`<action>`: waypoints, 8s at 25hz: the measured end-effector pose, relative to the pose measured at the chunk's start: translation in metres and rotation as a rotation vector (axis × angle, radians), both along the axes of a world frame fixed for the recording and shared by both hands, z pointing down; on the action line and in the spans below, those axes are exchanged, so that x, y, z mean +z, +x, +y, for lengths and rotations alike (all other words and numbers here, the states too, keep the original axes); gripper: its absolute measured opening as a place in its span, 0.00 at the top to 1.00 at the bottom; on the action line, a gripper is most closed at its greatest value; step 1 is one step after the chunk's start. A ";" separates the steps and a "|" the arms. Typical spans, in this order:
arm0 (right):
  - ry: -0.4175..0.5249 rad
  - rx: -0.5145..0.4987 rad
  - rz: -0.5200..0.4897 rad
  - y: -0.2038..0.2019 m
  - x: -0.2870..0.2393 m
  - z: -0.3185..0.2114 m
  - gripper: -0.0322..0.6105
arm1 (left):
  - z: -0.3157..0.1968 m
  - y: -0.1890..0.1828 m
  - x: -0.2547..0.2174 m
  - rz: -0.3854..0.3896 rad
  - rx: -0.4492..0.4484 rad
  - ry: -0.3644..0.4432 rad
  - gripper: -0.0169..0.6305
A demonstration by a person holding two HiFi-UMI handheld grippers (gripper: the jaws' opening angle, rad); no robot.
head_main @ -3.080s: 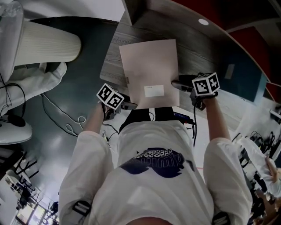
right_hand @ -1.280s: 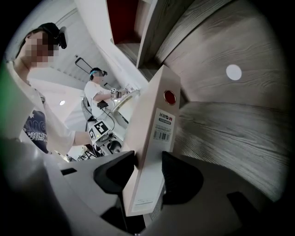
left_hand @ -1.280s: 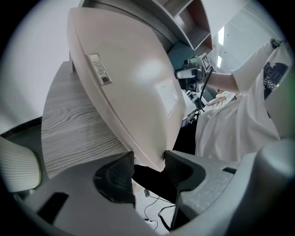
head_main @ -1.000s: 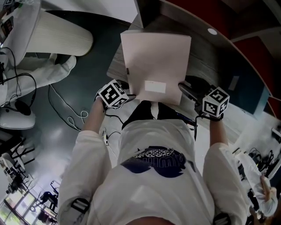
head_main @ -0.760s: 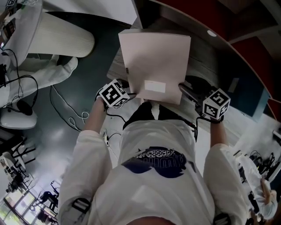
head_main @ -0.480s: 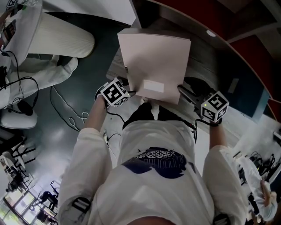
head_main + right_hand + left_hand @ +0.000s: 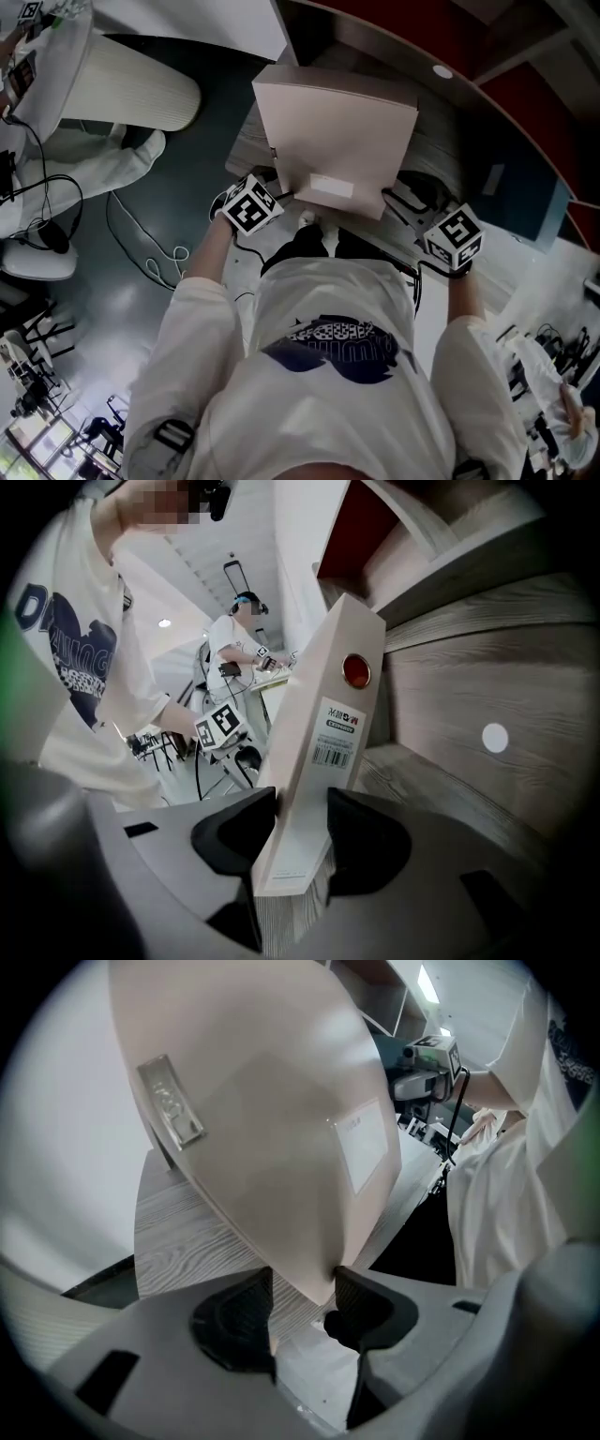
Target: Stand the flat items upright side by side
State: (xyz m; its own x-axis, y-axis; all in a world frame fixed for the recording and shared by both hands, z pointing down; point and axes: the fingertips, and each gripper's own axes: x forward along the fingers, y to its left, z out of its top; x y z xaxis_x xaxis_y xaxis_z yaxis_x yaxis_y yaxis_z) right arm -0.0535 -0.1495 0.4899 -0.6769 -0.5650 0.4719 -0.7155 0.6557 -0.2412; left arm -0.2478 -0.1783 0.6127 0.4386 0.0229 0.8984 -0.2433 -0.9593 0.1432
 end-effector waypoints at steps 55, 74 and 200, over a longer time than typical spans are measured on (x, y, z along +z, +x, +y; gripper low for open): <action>-0.038 0.038 0.284 0.006 0.011 0.027 0.45 | -0.030 -0.035 -0.021 0.115 -0.338 0.379 0.64; -0.006 -0.124 0.287 -0.024 0.006 0.010 0.43 | 0.000 0.050 -0.055 0.229 -0.195 0.393 0.63; -0.095 0.982 0.237 0.182 -0.020 0.135 0.54 | 0.060 0.440 -0.055 0.372 0.894 0.386 0.59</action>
